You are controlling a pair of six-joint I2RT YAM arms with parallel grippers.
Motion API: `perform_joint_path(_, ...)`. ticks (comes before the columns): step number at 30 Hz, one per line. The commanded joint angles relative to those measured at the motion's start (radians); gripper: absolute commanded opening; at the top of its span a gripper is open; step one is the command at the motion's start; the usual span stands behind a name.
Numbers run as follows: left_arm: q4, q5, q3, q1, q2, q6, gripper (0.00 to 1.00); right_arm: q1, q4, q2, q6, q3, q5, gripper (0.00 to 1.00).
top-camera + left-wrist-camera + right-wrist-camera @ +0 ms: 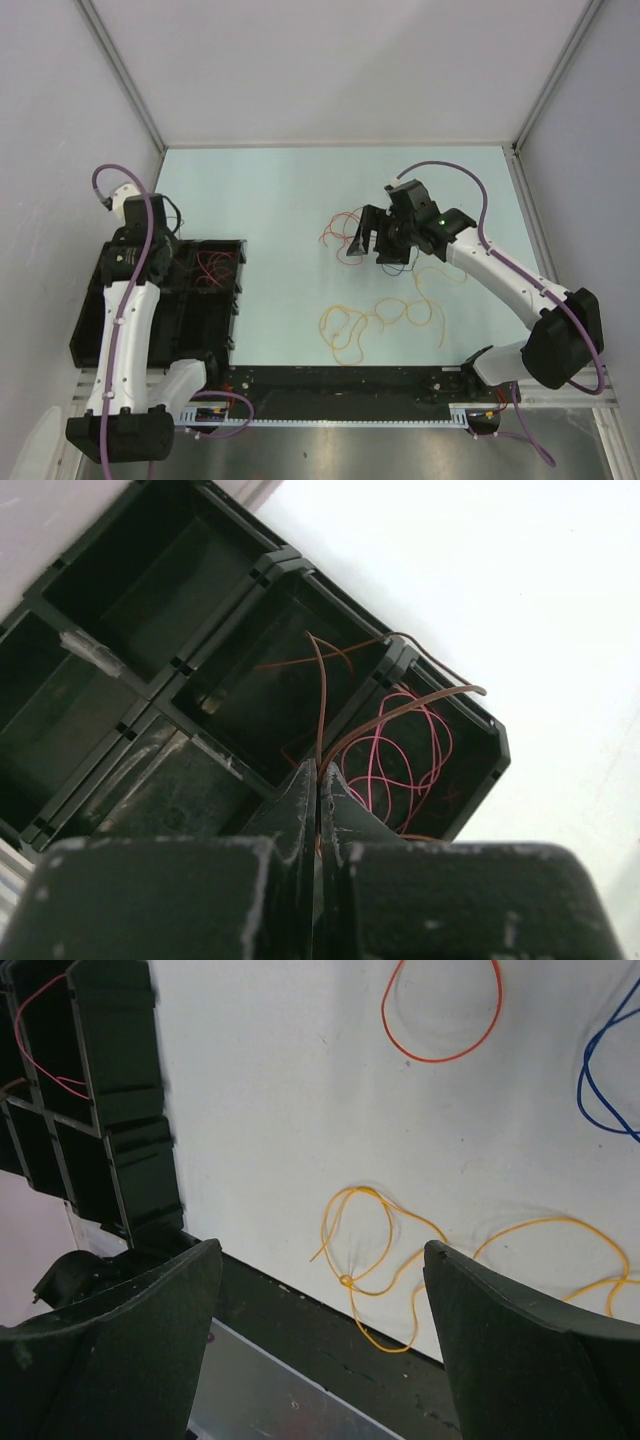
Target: Untangle the cables
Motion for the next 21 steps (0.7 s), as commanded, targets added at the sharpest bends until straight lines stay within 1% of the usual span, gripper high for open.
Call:
perform_joint_path(1, 0.022, -0.063, 0.013, 0.018, 0.005, 0.016, 0.00, 0.006, -0.024, -0.052, -0.007, -0.019, -0.003, 0.87)
perform_joint_path(10, 0.082, -0.012, 0.010, 0.169, 0.043, 0.113, 0.00, 0.008, -0.035, -0.067, 0.005, -0.038, 0.003, 0.87)
perform_joint_path(17, 0.090, -0.029, 0.022, 0.183, 0.085, 0.121, 0.00, 0.020, -0.014, -0.061, 0.010, -0.050, -0.003, 0.86)
perform_joint_path(21, 0.131, -0.020, -0.002, 0.184, 0.112, 0.113, 0.00, 0.018, -0.018, -0.069, -0.008, -0.050, 0.002, 0.86)
